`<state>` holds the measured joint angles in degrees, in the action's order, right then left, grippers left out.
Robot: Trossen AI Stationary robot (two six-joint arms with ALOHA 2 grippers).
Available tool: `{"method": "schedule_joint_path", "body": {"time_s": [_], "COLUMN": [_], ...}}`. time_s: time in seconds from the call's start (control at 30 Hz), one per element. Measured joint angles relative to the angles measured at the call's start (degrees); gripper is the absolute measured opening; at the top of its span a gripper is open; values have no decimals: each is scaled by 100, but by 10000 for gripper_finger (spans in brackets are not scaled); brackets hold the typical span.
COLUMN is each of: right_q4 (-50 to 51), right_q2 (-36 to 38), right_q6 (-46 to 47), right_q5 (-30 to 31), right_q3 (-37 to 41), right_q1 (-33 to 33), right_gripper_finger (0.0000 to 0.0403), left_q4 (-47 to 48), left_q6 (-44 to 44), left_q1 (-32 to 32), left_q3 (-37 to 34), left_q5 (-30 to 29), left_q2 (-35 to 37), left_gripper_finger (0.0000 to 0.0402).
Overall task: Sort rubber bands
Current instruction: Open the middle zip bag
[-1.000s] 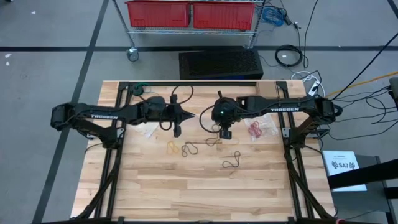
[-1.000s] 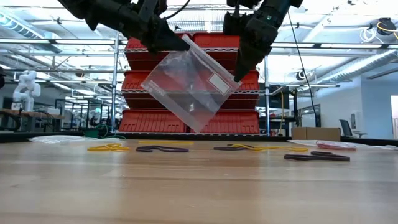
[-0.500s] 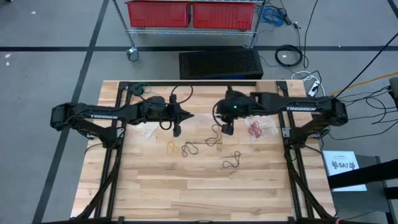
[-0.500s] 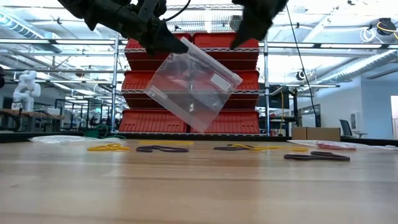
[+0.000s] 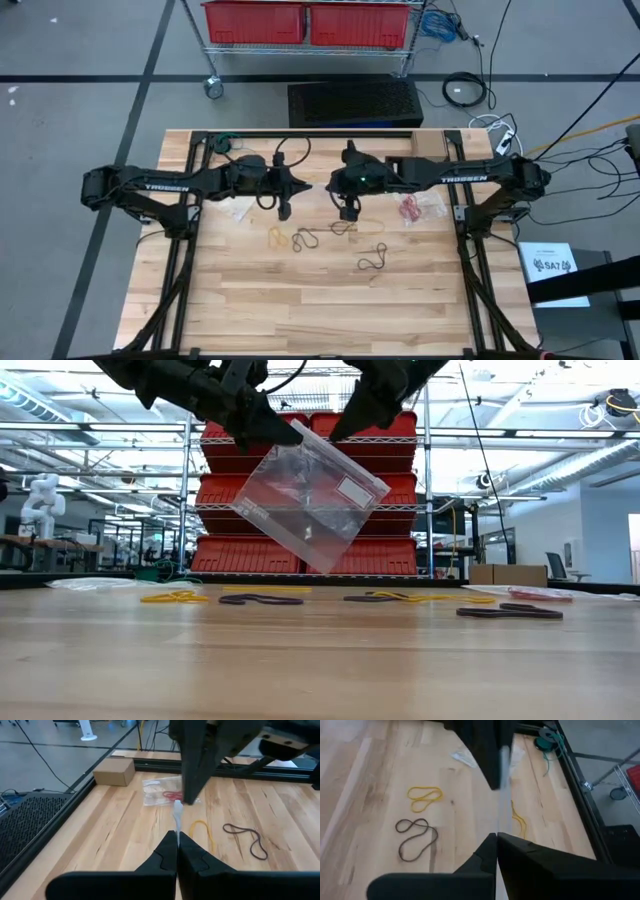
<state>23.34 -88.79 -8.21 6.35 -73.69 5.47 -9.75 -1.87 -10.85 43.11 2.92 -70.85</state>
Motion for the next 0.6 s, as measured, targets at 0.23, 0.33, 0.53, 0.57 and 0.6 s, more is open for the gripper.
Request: {"method": "schedule_joint_path", "body": {"time_s": [0.23, 0.33, 0.53, 0.57, 0.6], "right_q4": [-3, 7, 139, 172, 146], "right_q2": [-16, -77, -200, -235, -269], "right_q6": [7, 16, 102, 131, 141], "right_q5": [87, 102, 89, 80, 81], "right_q3": [0, 0, 0, 0, -2], "right_q1": [75, 88, 77, 75, 81], "right_gripper_finger": [0, 0, 0, 0, 0], "left_q4": [-20, -20, -20, -20, -20], "left_q6": [0, 0, 2, 2, 2], "left_q1": [-2, 0, 0, 0, -2], "left_q3": [0, 0, 0, 0, 0], "left_q5": [0, 0, 0, 0, 0], "left_q2": [-2, -2, -4, -4, -4], "left_gripper_finger": [0, 0, 0, 0, 0]}}
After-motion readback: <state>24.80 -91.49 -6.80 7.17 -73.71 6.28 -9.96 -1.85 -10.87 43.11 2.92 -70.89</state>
